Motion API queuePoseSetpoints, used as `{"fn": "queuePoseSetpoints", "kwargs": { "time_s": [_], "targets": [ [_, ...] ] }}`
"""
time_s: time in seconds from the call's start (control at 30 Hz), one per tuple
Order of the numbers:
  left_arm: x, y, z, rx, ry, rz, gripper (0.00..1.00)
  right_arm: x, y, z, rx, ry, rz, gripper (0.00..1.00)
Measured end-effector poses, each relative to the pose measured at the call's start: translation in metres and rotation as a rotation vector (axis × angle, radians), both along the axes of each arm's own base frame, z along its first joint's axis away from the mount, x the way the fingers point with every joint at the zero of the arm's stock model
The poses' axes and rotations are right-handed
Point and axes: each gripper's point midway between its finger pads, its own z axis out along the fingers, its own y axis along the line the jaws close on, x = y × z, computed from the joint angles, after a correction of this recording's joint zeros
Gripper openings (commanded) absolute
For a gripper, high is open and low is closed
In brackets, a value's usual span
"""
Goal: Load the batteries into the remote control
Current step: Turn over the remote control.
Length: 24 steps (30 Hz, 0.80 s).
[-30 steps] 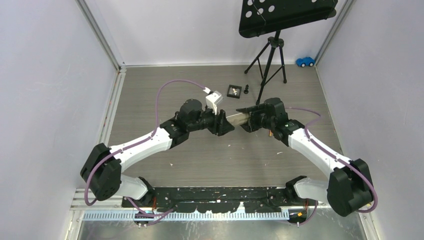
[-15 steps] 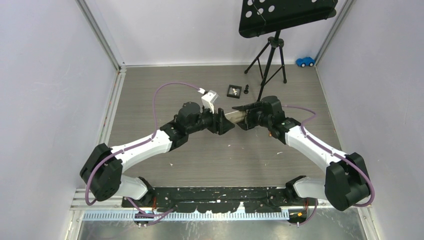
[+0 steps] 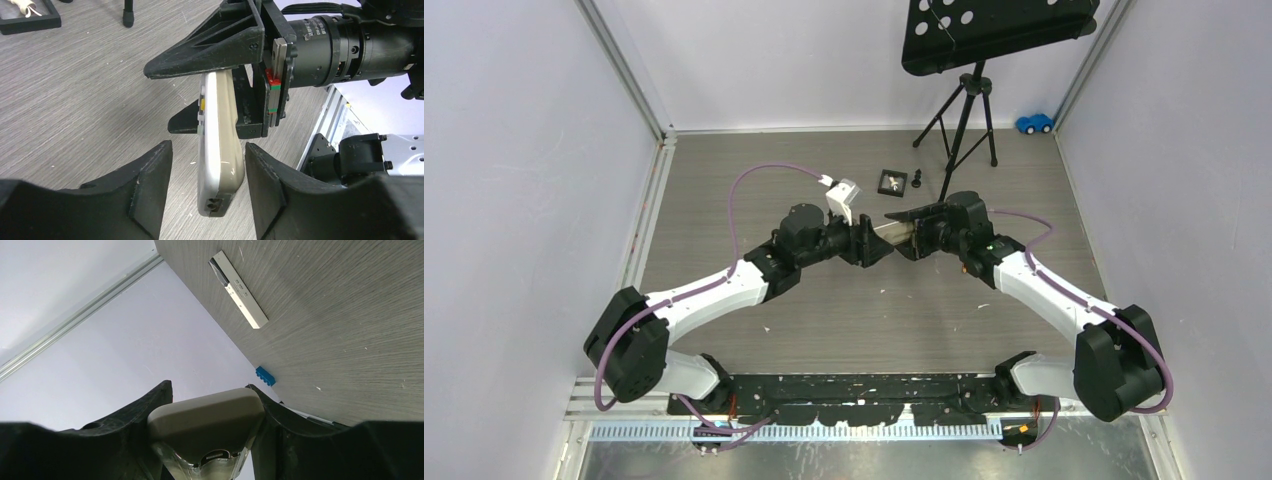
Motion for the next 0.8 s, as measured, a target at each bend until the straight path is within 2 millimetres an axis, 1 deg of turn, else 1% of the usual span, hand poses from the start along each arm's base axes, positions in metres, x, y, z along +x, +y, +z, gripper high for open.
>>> {"fn": "queuePoseSetpoints", "kwargs": {
  "time_s": [0.1,0.17,0.27,0.33,0.4,0.53,0.57,0.63,0.67,0.7,0.73,0.77,0.8],
  "targets": [
    [0.003,0.002,0.000,0.002,-0.004,0.012,0.65,-0.001,0.001,0.000,0.001,-0.001,0.006,0.23],
    [0.005,0.003,0.000,0.004,-0.005,0.019,0.65,-0.001,0.001,0.000,0.001,0.000,0.009,0.23],
    [0.007,0.005,0.001,0.004,-0.008,0.027,0.64,-0.002,0.001,0.000,0.003,0.002,0.013,0.23],
    [0.008,0.007,0.001,0.006,-0.011,0.034,0.61,-0.002,0.002,-0.002,0.001,0.008,0.016,0.23],
    [0.009,0.007,0.001,0.006,-0.012,0.038,0.54,-0.002,0.002,-0.005,-0.001,0.014,0.018,0.23],
    [0.008,0.007,0.001,0.004,-0.009,0.032,0.34,-0.002,0.003,-0.009,-0.004,0.024,0.021,0.23],
    [0.007,0.006,0.001,0.003,-0.009,0.023,0.32,-0.002,0.003,-0.010,-0.004,0.024,0.022,0.23],
    [0.004,0.004,0.002,0.000,-0.006,0.003,0.20,-0.002,0.004,-0.011,-0.003,0.026,0.024,0.23],
    [0.003,0.004,0.001,0.001,-0.005,-0.003,0.13,-0.002,0.004,-0.012,-0.002,0.027,0.026,0.26],
    [0.001,0.003,0.001,0.002,-0.006,-0.014,0.04,-0.003,0.004,-0.012,-0.001,0.029,0.029,0.30],
    [-0.001,0.002,0.001,0.001,-0.008,-0.031,0.00,-0.003,0.005,-0.013,0.001,0.032,0.033,0.40],
    [-0.001,0.002,0.001,0.003,-0.008,-0.036,0.00,-0.004,0.005,-0.014,0.001,0.036,0.035,0.55],
    [-0.001,0.002,-0.001,0.008,0.000,-0.034,0.00,-0.004,0.005,-0.014,-0.001,0.037,0.037,0.76]
  ]
}}
